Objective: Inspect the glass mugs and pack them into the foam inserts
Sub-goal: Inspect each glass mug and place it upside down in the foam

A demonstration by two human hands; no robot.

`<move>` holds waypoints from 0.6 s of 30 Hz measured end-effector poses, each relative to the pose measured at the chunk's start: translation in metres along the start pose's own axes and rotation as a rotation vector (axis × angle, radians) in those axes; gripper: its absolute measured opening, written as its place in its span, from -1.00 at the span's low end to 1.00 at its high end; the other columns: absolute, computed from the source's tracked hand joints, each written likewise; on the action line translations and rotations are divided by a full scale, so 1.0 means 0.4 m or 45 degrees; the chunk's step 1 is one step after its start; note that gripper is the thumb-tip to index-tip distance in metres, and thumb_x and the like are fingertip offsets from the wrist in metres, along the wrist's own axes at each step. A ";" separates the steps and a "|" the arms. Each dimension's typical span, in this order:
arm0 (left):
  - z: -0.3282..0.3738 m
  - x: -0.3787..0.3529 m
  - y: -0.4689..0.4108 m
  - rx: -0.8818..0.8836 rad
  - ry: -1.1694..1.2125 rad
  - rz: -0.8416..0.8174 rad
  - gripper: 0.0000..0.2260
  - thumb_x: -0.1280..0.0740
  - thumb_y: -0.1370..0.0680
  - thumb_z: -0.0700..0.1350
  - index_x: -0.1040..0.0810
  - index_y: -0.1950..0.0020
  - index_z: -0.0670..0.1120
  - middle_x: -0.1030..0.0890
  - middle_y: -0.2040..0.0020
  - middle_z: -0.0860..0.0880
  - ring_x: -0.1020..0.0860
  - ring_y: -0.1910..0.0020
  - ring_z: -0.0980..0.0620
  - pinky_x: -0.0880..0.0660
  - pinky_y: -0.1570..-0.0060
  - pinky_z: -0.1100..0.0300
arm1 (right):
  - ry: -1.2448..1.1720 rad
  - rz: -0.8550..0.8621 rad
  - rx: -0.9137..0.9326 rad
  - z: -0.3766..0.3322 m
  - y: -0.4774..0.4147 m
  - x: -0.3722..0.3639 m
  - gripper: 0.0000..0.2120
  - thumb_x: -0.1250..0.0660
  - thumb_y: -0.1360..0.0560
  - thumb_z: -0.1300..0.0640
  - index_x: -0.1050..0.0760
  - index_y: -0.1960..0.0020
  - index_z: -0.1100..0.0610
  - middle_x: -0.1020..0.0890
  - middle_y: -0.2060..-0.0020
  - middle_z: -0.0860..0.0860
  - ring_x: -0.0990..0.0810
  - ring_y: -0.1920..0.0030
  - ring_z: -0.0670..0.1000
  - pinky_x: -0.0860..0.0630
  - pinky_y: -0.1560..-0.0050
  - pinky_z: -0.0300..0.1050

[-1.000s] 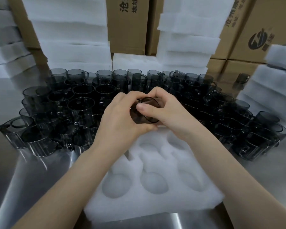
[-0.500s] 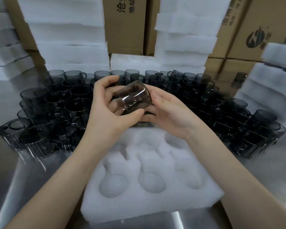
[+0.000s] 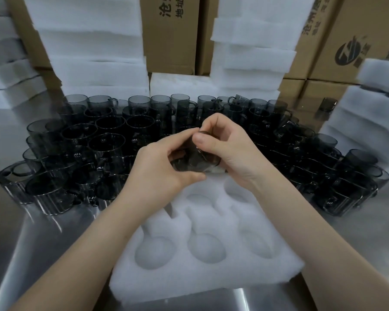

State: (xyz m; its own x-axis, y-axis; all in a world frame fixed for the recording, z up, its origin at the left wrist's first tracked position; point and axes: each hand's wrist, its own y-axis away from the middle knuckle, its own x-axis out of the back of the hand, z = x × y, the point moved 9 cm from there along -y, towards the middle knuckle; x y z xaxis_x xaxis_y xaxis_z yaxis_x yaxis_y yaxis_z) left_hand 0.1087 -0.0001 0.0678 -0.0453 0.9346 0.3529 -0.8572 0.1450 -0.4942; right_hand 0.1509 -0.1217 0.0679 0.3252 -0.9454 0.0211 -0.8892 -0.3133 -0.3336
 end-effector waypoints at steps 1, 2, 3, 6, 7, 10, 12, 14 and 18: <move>0.001 0.001 0.000 0.000 0.003 0.008 -0.31 -0.62 -0.26 -0.24 -0.51 -0.24 0.30 -0.64 -0.12 0.23 -0.58 -0.15 0.26 -0.50 -0.26 0.13 | 0.003 0.032 0.001 -0.002 0.000 0.003 -0.85 -0.46 -0.38 0.10 -0.48 0.22 0.04 -0.55 0.34 -0.08 -0.53 0.32 -0.12 -0.47 0.34 -0.27; 0.002 0.001 0.000 -0.004 0.015 0.010 -0.31 -0.62 -0.27 -0.24 -0.51 -0.24 0.30 -0.64 -0.12 0.22 -0.58 -0.15 0.26 -0.50 -0.26 0.14 | -0.017 0.053 -0.011 -0.001 -0.001 0.007 -0.85 -0.46 -0.41 0.07 -0.50 0.25 0.02 -0.56 0.36 -0.07 -0.53 0.33 -0.12 -0.47 0.36 -0.27; 0.003 0.000 -0.001 -0.008 0.044 0.002 -0.31 -0.61 -0.27 -0.26 -0.52 -0.27 0.24 -0.65 -0.13 0.20 -0.58 -0.16 0.23 -0.49 -0.26 0.13 | -0.064 0.060 -0.033 0.002 -0.001 0.010 -0.84 -0.45 -0.44 0.05 -0.52 0.28 0.01 -0.58 0.36 -0.06 -0.55 0.35 -0.11 -0.48 0.37 -0.26; 0.001 -0.002 -0.003 -0.002 0.220 -0.016 -0.34 -0.58 -0.28 -0.33 -0.53 -0.33 0.02 -0.65 -0.17 0.11 -0.58 -0.20 0.15 -0.48 -0.28 0.13 | -0.251 0.026 -0.106 0.015 -0.005 0.010 -0.87 -0.33 -0.53 0.08 -0.60 0.14 0.09 -0.65 0.26 0.02 -0.61 0.26 -0.04 -0.54 0.30 -0.18; -0.001 0.002 -0.004 -0.004 0.287 0.001 -0.37 -0.57 -0.28 -0.33 -0.54 -0.30 0.00 -0.65 -0.15 0.11 -0.59 -0.19 0.16 -0.48 -0.25 0.18 | -0.308 -0.005 -0.126 0.017 -0.006 0.005 -0.84 -0.29 -0.53 0.11 -0.60 0.02 0.15 -0.66 0.17 0.07 -0.61 0.16 0.02 -0.55 0.22 -0.14; -0.009 0.019 -0.007 0.000 0.467 0.080 -0.49 -0.48 -0.30 -0.30 -0.54 -0.21 0.01 -0.68 -0.07 0.15 -0.62 -0.14 0.14 -0.50 -0.14 0.30 | -0.474 -0.182 -0.147 0.005 0.000 -0.024 -0.61 -0.22 -0.50 0.19 -0.46 -0.30 0.29 -0.58 -0.09 0.19 -0.56 -0.04 0.07 -0.52 0.05 -0.15; -0.015 0.026 -0.008 0.011 0.494 0.111 -0.51 -0.47 -0.31 -0.28 -0.54 -0.21 0.00 -0.68 -0.06 0.11 -0.63 -0.13 0.10 -0.51 -0.14 0.26 | -0.489 -0.271 -0.137 -0.005 0.006 -0.037 -0.58 -0.25 -0.50 0.23 -0.42 -0.35 0.27 -0.57 -0.14 0.16 -0.57 -0.02 -0.01 -0.51 0.09 -0.23; -0.013 0.023 -0.007 0.003 0.431 0.095 -0.52 -0.48 -0.32 -0.26 -0.55 -0.21 0.01 -0.68 -0.06 0.11 -0.63 -0.12 0.09 -0.53 -0.16 0.21 | -0.432 -0.266 -0.141 -0.002 0.006 -0.036 -0.61 -0.32 -0.46 0.29 -0.47 -0.28 0.23 -0.59 -0.10 0.14 -0.57 -0.02 0.01 -0.50 0.05 -0.19; -0.007 0.015 -0.002 -0.012 0.211 0.059 -0.50 -0.51 -0.29 -0.17 -0.56 -0.19 0.11 -0.67 -0.08 0.12 -0.62 -0.12 0.11 -0.52 -0.23 0.05 | -0.254 -0.148 -0.145 0.009 0.004 -0.026 -0.73 -0.42 -0.37 0.29 -0.52 -0.05 0.20 -0.61 0.09 0.16 -0.59 0.15 0.08 -0.52 0.16 -0.08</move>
State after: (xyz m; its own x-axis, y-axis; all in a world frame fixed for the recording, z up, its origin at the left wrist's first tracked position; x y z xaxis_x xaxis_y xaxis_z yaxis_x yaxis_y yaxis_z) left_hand 0.1105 0.0062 0.0683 0.0012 0.9810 0.1941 -0.8511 0.1029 -0.5149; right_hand 0.1473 -0.1119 0.0638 0.4742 -0.8696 -0.1373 -0.8691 -0.4375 -0.2309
